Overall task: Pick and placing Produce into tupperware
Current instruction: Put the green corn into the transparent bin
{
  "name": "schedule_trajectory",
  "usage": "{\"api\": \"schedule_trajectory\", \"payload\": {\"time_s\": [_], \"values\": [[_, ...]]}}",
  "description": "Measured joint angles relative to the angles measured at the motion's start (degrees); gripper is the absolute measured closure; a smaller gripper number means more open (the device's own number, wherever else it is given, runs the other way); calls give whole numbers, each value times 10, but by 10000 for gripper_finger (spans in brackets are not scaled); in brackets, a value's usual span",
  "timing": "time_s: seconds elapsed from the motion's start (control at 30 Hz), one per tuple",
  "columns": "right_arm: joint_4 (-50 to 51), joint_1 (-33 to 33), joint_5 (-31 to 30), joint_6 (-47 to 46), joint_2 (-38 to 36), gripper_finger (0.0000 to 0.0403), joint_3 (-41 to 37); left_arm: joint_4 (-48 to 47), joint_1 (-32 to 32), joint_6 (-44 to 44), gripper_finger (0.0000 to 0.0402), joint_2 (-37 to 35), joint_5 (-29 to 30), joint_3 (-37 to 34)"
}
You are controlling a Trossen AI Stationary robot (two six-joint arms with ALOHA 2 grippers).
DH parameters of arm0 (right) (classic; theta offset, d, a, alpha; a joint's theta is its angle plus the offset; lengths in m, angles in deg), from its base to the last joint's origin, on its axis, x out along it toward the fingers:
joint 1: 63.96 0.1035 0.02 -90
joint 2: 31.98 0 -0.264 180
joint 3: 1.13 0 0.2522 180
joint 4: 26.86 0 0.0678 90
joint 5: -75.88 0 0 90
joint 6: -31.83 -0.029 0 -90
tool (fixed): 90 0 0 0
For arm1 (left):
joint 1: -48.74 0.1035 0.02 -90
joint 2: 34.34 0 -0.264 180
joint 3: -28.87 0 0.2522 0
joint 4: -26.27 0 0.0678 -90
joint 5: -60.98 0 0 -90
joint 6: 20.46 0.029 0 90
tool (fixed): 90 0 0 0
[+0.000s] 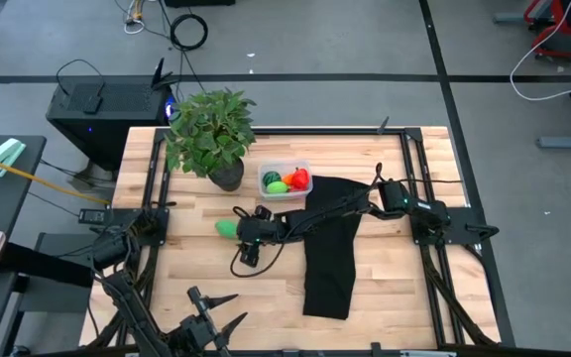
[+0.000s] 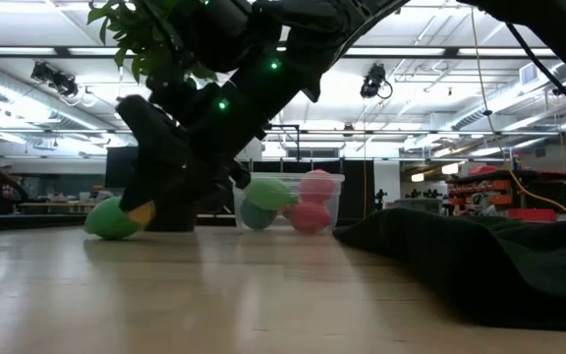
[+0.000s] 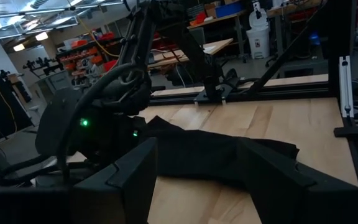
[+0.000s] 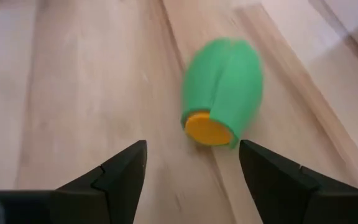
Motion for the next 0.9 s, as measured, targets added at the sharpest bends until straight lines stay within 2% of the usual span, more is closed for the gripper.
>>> {"api": "schedule_trajectory", "payload": {"time_s": [0.17, 0.63, 0.9], "values": [[-26, 1, -2, 35, 0, 141, 0, 0, 0, 0, 173, 0, 0, 0], [-43, -1, -18, 43, 0, 141, 0, 0, 0, 1, 173, 0, 0, 0], [-43, 0, 56, 187, 0, 141, 0, 0, 1, 1, 173, 0, 0, 0]]}}
